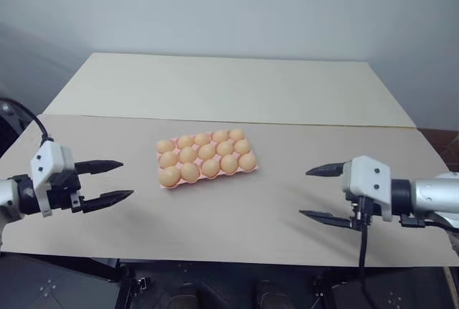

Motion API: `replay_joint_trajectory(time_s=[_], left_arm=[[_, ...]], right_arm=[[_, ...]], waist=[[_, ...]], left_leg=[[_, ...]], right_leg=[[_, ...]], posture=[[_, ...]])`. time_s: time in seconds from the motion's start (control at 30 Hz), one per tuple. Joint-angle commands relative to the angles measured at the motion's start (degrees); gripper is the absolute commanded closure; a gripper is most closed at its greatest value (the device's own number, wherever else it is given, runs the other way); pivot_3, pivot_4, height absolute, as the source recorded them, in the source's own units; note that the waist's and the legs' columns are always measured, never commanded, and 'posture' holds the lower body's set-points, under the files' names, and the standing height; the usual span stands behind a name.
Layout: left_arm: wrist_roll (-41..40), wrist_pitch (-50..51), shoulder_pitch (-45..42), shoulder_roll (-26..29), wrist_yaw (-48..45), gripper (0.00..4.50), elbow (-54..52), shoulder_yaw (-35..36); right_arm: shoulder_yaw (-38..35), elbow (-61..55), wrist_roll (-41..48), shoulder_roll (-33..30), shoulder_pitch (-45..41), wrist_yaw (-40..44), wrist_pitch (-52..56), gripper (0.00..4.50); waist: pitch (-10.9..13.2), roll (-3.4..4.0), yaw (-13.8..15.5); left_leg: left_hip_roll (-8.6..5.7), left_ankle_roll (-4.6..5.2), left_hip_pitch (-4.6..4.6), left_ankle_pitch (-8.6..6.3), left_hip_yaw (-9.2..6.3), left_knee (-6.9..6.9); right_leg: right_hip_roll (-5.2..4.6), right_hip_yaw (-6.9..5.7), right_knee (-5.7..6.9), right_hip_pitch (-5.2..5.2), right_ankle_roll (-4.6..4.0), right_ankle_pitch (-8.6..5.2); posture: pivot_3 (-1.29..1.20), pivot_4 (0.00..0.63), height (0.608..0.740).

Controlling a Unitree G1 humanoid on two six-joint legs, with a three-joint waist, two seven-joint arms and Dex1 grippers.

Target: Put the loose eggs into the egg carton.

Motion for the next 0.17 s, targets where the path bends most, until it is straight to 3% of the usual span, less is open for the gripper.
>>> replay_joint_trajectory(time_s=[0.03,0.17], left_arm=[[-3.2,2.4,1.7,-1.2,1.9,0.84,-3.5,3.0],[-3.4,3.5,3.0,-2.0,3.6,0.84,-4.7,3.1]], right_arm=[[-2.0,1.4,-0.1,-1.3,-1.1,2.1,-3.3,0.00],[-0.6,2.6,-0.5,-1.3,-2.9,2.4,-4.3,0.00]], waist=[[0.0,0.00,-0.1],[0.0,0.00,0.0]], left_leg=[[0.00,0.00,0.03,0.00,0.03,-0.01],[0.00,0.00,0.08,0.00,0.05,-0.01]], right_leg=[[0.00,0.03,0.01,0.00,0.00,0.00],[0.00,0.05,0.01,0.04,0.00,0.00]], posture=[[0.00,0.150,0.740],[0.00,0.150,0.740]])
